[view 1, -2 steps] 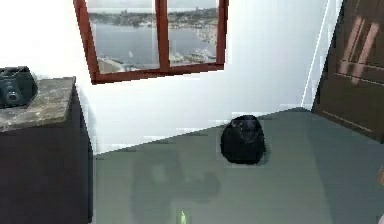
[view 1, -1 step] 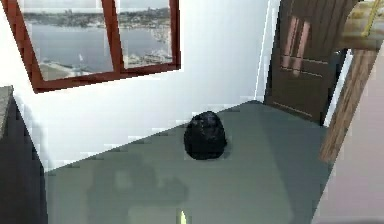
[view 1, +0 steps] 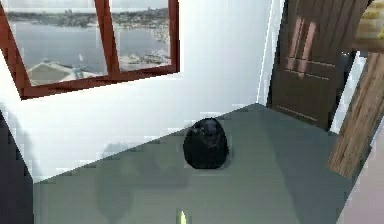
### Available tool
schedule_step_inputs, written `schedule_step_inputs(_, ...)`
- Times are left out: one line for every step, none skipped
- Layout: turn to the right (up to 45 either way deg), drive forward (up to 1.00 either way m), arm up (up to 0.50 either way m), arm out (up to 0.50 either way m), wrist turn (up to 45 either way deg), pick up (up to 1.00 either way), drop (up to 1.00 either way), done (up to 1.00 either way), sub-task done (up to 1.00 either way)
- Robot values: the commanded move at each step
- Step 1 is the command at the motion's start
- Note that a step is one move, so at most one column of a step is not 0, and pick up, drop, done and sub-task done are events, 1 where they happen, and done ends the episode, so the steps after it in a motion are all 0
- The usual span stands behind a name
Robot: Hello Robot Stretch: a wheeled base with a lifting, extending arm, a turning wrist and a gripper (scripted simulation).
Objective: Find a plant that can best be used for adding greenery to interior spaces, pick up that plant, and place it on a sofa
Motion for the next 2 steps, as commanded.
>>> schedule_step_inputs(45.0,0.00,0.00,0.00,0.0,0.00,0.00,0.00,0.00)
schedule_step_inputs(3.0,0.00,0.00,0.00,0.0,0.00,0.00,0.00,0.00)
